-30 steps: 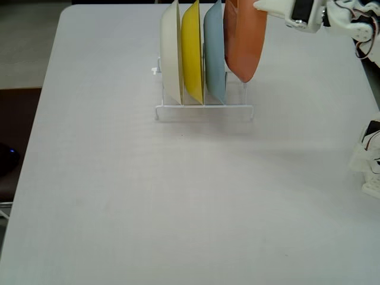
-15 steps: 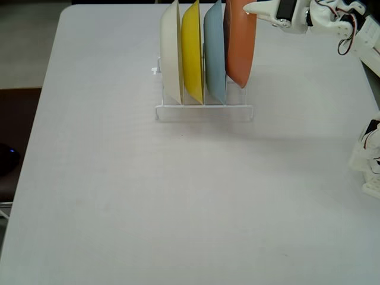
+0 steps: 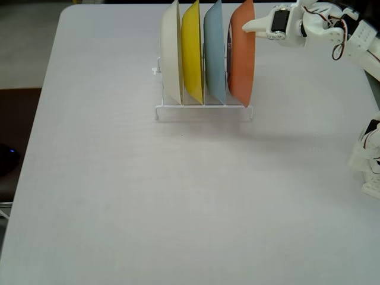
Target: Can you put the plate away?
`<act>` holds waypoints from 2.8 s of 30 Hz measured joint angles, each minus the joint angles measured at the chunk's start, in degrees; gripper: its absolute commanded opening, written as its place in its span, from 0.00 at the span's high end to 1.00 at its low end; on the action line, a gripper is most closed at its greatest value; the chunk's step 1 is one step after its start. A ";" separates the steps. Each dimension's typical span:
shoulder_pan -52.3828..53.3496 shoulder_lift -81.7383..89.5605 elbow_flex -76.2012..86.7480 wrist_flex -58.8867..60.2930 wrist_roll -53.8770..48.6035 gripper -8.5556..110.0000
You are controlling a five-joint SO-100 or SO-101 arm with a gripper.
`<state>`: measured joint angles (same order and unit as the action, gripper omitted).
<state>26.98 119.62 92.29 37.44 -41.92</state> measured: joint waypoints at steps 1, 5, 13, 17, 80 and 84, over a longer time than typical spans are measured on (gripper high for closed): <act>0.26 0.00 0.09 -0.09 0.35 0.93; 1.76 -0.09 0.26 -0.09 1.41 0.90; 2.46 -1.05 0.26 1.76 4.92 0.64; 2.46 -1.05 0.26 3.87 6.42 0.59; -37.27 42.01 56.60 -5.27 38.85 0.93; -36.30 44.91 64.78 -12.39 39.46 0.93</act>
<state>-9.32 164.53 157.06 25.05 -2.46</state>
